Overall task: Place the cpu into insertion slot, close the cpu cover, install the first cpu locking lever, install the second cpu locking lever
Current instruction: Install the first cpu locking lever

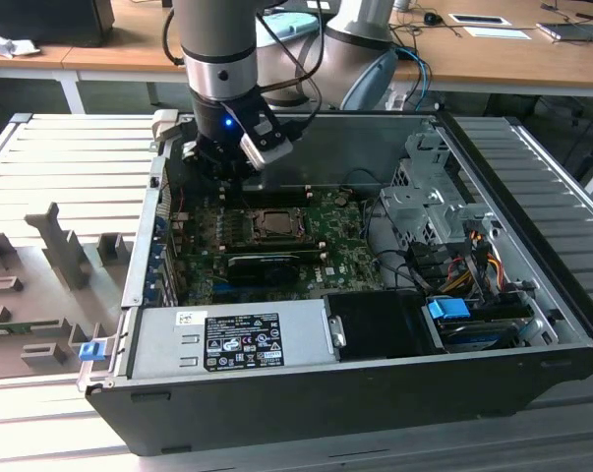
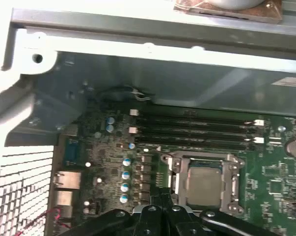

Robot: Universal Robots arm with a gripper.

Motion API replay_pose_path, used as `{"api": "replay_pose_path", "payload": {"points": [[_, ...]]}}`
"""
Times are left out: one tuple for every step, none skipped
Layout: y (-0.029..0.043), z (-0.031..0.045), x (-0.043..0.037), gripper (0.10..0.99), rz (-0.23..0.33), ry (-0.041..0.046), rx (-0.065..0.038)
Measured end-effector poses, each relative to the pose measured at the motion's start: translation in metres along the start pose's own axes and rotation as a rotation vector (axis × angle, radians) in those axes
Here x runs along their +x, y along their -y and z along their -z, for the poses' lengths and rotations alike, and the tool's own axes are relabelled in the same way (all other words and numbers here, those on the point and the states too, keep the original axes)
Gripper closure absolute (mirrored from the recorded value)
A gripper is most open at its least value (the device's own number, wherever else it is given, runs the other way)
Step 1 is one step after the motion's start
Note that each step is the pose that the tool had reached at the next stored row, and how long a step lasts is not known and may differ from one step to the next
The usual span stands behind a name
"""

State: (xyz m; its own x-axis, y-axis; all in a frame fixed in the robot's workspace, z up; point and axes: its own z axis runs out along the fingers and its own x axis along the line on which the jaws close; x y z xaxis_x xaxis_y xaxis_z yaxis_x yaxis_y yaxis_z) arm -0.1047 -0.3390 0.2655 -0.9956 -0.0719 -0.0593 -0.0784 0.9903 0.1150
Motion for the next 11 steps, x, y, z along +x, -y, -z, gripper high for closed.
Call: {"api": "replay_pose_path", "payload": {"points": [[0.0,-0.0001,0.0,0.98,0.0,-0.0002,0.0],[0.0,-0.0002,0.0,0.98,0.0,-0.0004,0.0],[0.0001,-0.0006,0.0,0.98,0.0,-0.0007,0.0],[0.0001,-0.0009,0.0,0.98,0.0,-0.0018,0.0],[0.0002,-0.0012,0.0,0.98,0.0,-0.0066,-0.001],[0.0002,-0.0013,0.0001,0.98,-0.001,-0.0092,-0.003],[0.0002,-0.0013,0.0001,0.98,-0.002,-0.0127,-0.007],[0.0001,-0.0014,0.0,0.98,-0.003,-0.0188,-0.011],[0.0002,-0.0015,-0.0001,0.98,-0.004,-0.0257,-0.012],[0.0002,-0.0018,-0.0001,0.98,-0.004,-0.0257,-0.012],[0.0002,-0.0021,-0.0001,0.98,-0.004,-0.0256,-0.012]]}}
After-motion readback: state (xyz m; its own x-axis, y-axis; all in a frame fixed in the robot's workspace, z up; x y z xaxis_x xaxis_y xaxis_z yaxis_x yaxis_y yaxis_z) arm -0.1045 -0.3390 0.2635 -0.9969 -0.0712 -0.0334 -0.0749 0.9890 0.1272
